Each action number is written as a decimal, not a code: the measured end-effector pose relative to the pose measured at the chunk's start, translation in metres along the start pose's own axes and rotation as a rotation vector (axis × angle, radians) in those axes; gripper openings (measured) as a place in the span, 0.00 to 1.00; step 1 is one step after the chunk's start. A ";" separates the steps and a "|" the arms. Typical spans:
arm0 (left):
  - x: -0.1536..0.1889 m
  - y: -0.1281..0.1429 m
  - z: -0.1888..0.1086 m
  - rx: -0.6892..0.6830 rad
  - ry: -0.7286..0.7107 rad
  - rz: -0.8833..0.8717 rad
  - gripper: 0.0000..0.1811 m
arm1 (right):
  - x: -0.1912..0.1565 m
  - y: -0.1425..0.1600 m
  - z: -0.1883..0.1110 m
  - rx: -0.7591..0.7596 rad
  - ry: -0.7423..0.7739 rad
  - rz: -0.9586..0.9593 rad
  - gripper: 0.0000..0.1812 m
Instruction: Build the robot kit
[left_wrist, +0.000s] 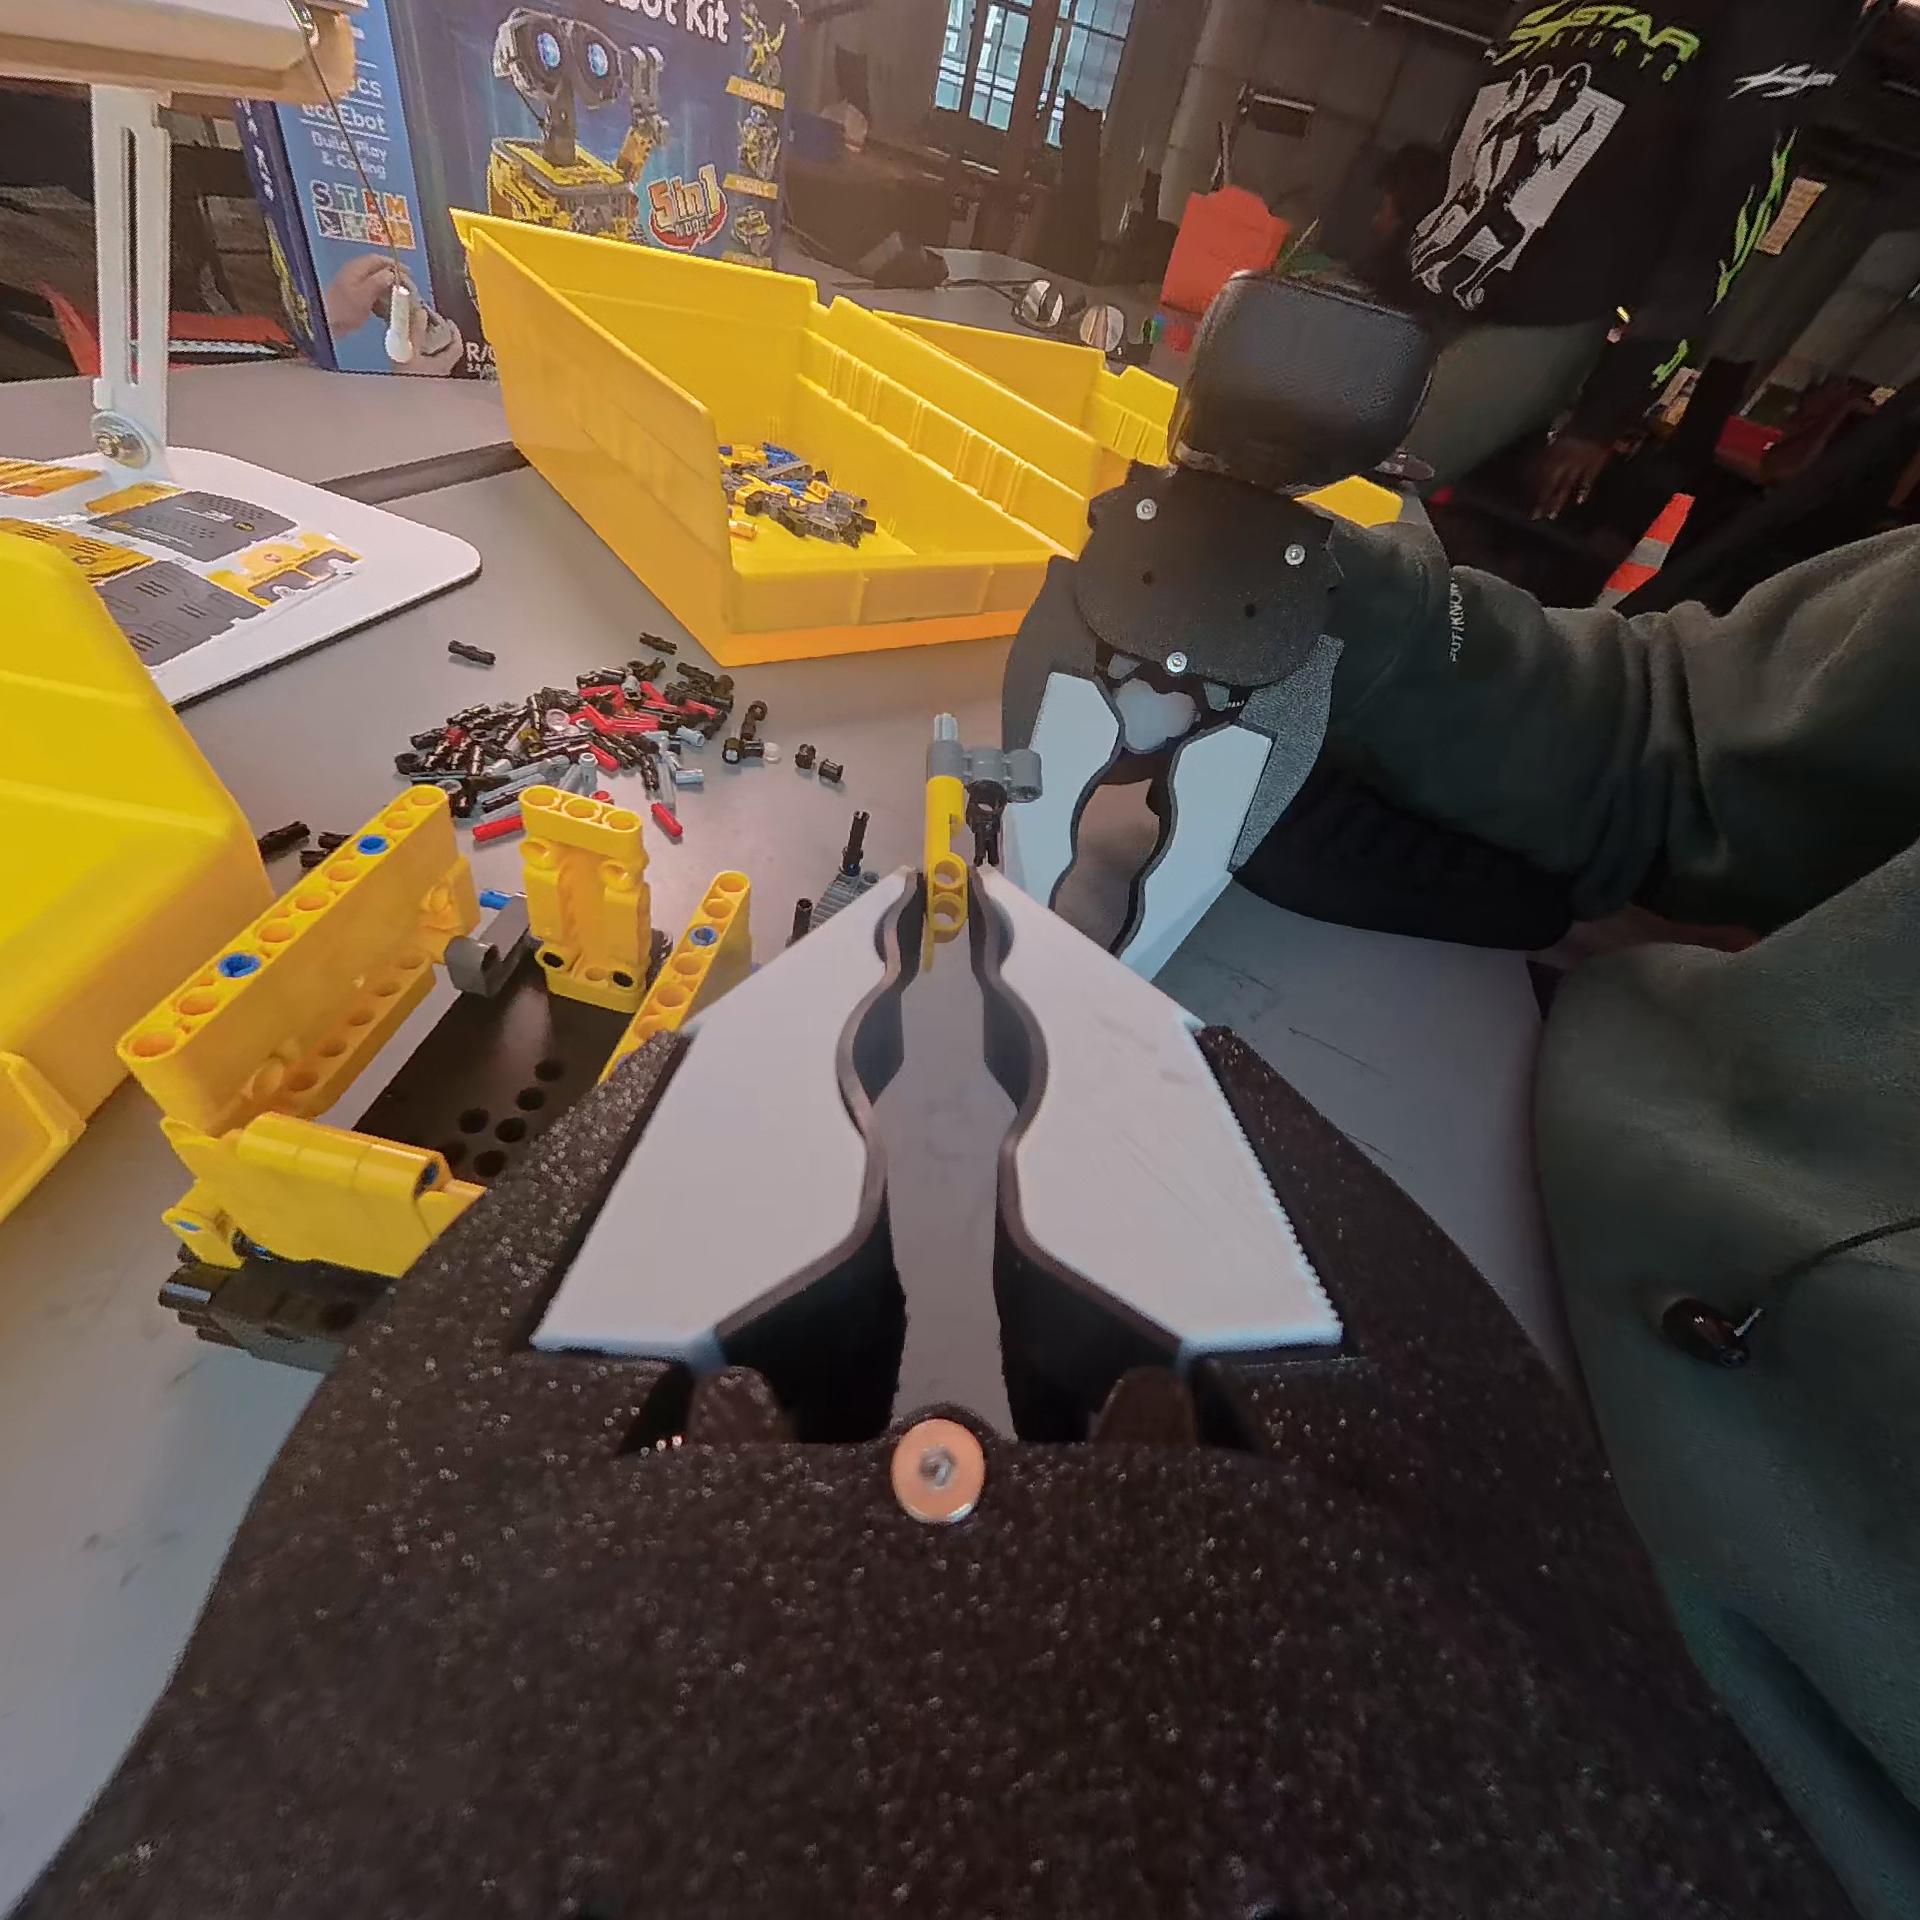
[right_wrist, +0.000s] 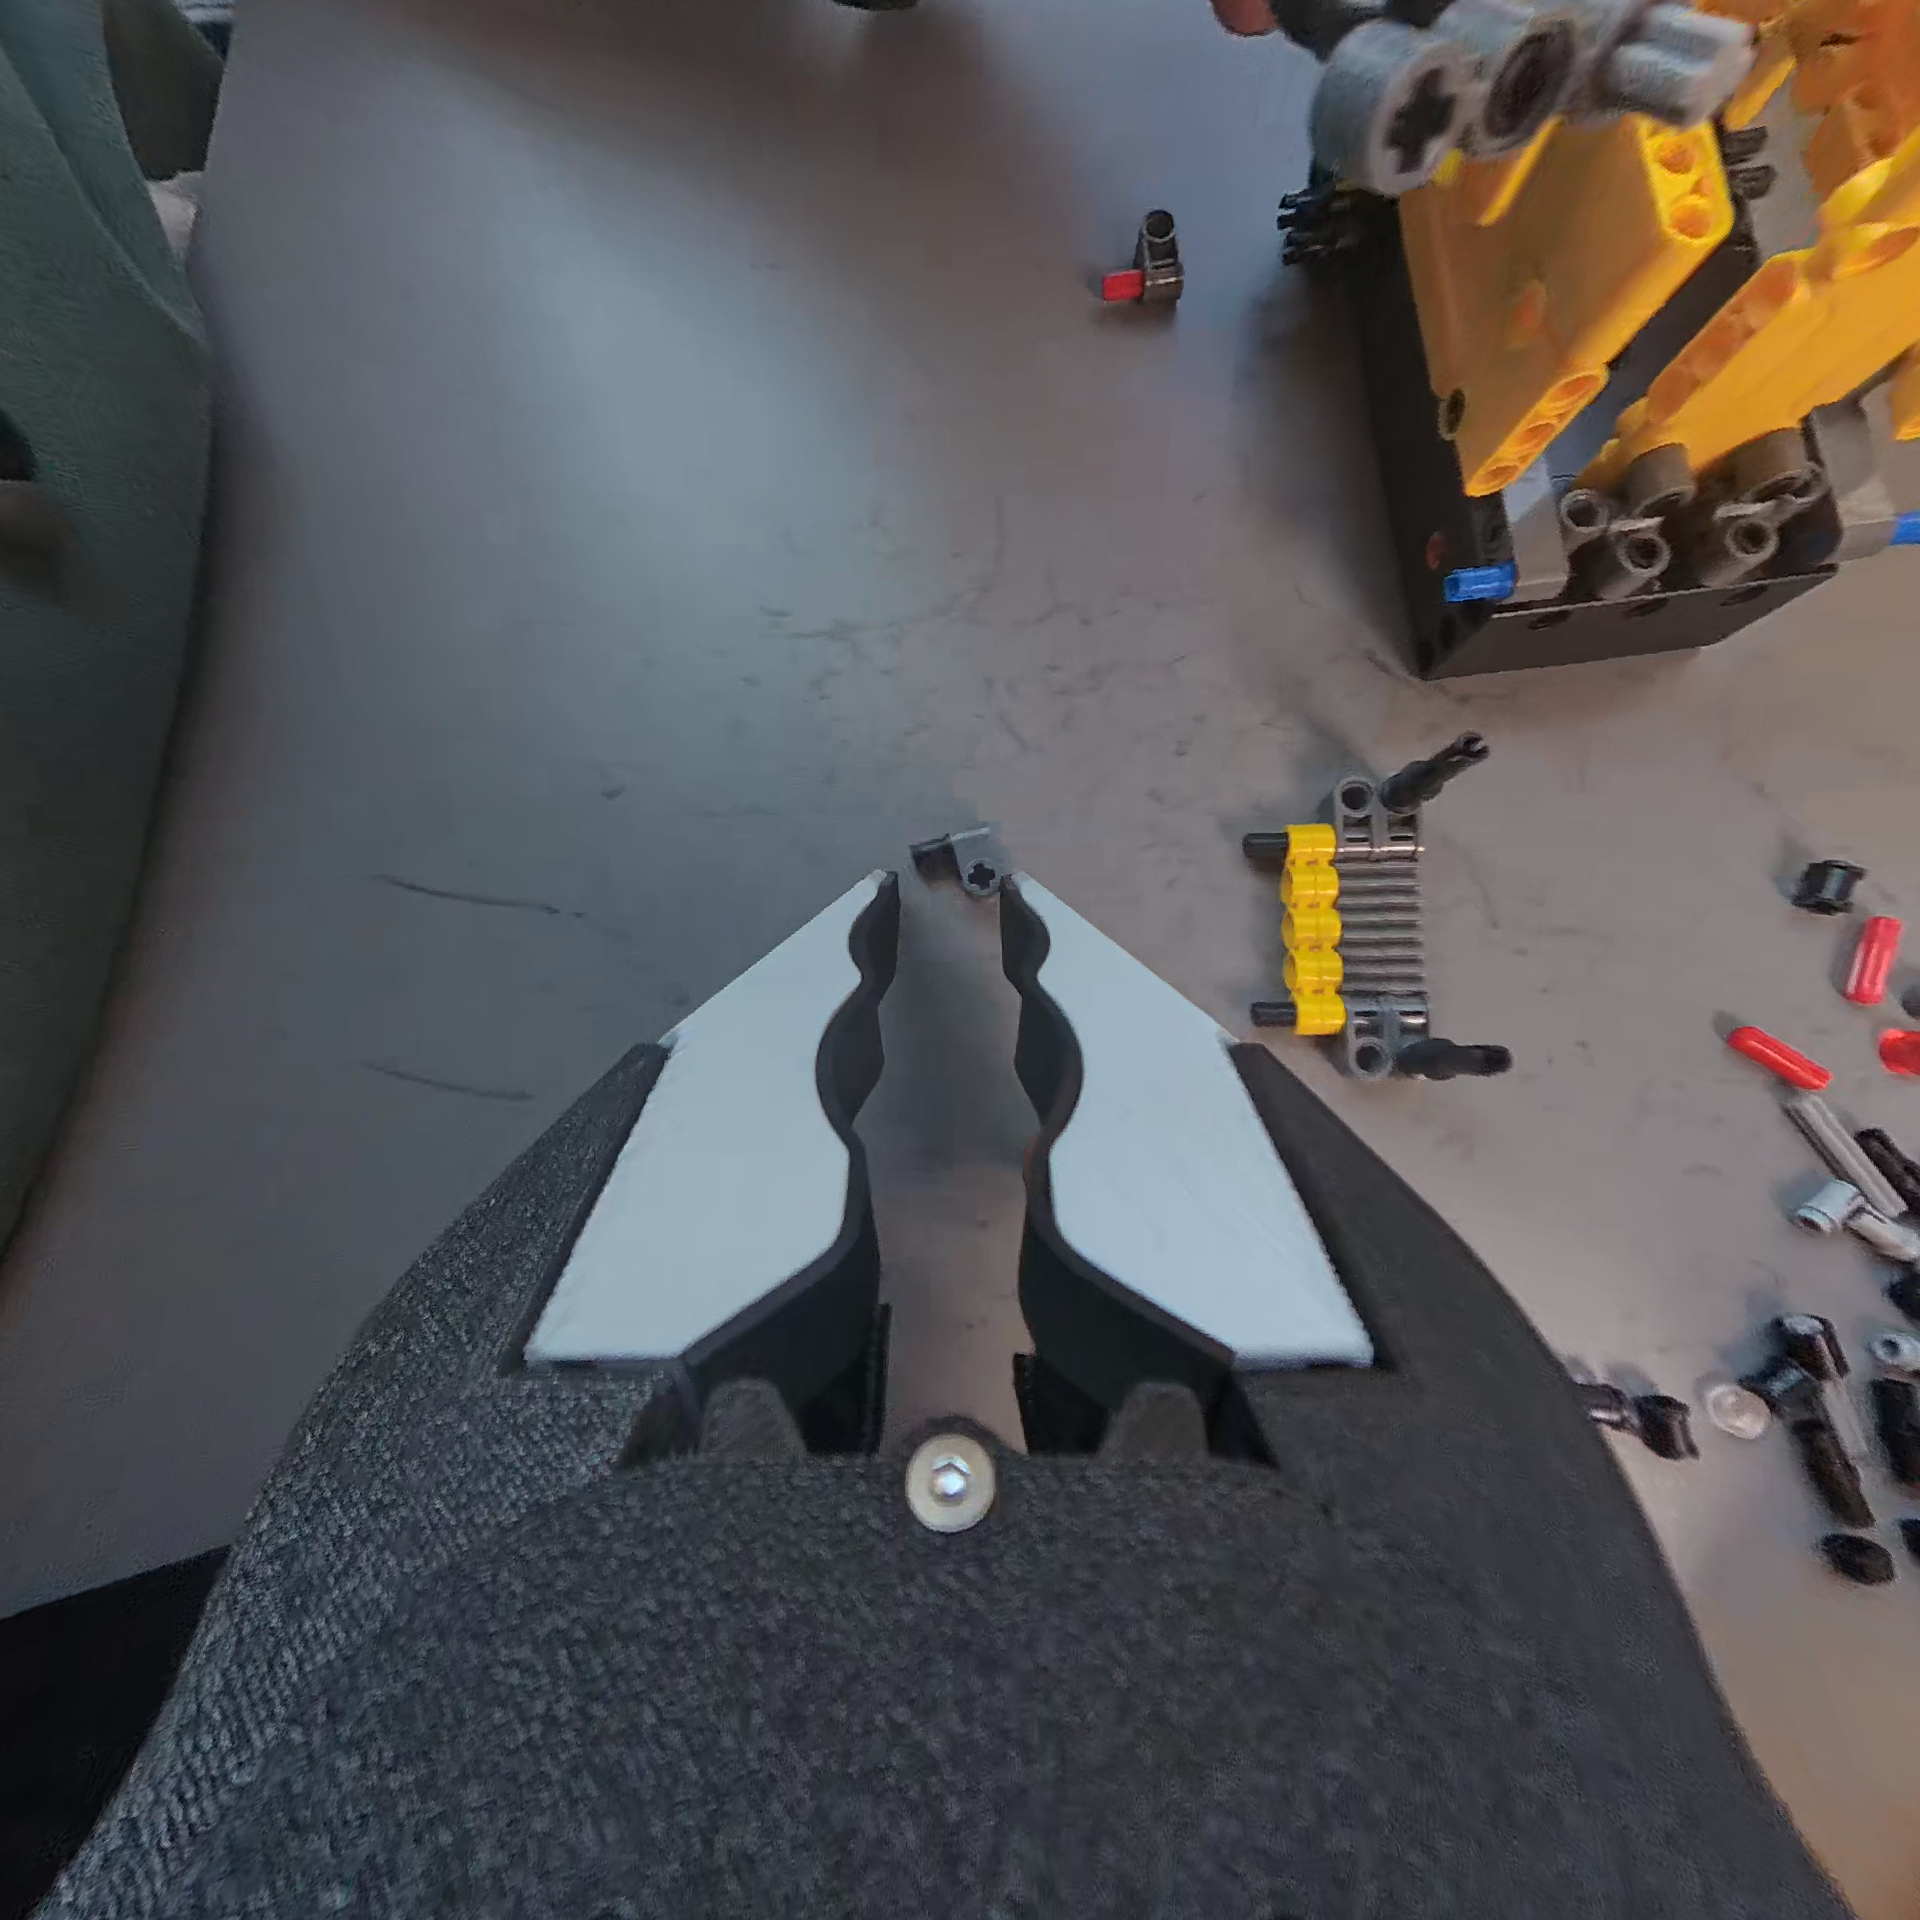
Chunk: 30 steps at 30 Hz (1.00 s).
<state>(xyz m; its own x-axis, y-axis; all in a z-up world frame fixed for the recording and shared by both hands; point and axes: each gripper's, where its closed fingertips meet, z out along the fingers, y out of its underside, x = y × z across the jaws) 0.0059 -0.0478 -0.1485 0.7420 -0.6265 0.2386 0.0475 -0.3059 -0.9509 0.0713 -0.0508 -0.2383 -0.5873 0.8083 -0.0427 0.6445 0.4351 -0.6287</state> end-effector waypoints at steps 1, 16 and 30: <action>0.000 0.000 0.000 0.000 0.000 -0.001 0.04 | -0.004 0.000 -0.001 -0.003 -0.014 -0.002 0.10; 0.003 0.002 0.001 -0.016 0.007 0.005 0.04 | -0.006 -0.006 0.007 0.029 0.033 -0.025 0.06; 0.006 0.006 0.004 -0.038 0.018 0.009 0.04 | -0.007 -0.008 0.002 0.075 -0.038 0.176 0.06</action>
<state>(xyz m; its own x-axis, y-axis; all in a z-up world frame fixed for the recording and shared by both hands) 0.0130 -0.0506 -0.1538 0.7298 -0.6423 0.2342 0.0151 -0.3273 -0.9448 0.0691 -0.0611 -0.2347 -0.4881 0.8529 -0.1854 0.7011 0.2567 -0.6653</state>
